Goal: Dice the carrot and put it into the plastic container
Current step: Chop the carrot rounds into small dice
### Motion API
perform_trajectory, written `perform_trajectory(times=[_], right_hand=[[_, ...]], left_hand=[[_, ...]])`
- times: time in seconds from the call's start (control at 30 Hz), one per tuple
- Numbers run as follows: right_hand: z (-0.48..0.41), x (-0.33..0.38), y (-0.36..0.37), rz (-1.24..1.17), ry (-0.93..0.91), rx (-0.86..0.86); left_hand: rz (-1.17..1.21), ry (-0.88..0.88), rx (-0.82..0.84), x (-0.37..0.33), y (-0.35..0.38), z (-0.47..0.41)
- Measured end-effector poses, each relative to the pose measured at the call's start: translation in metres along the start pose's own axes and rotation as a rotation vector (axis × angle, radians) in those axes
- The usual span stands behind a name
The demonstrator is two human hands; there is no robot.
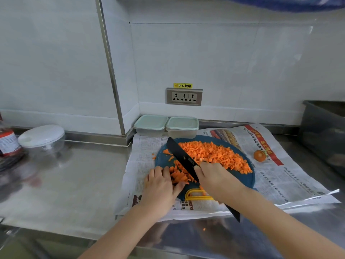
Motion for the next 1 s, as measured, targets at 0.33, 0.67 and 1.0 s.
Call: perform_trajectory(times=[0.33,0.67,1.0], right_hand=[[0.010,0.002,0.022,0.094,0.018,-0.046],[-0.002,0.013,0.032,0.204,-0.006,0.022],[-0.033,0.022,0.037,0.044,0.027,0.032]], left_hand=[[-0.076,-0.008,-0.005,-0.009,-0.006,0.007],[-0.061,-0.003,0.020,-0.013,-0.005,0.000],[0.026,0.033,0.004,-0.010,-0.001,0.000]])
Point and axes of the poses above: each hand's wrist, its own z-axis away from the middle knuckle, its own y-axis out of the palm, x = y × z, the point moved 10 cm from there along -z, towards the middle knuckle, and after that the axes turned 6 degrees about y, right-handed, at the moved point
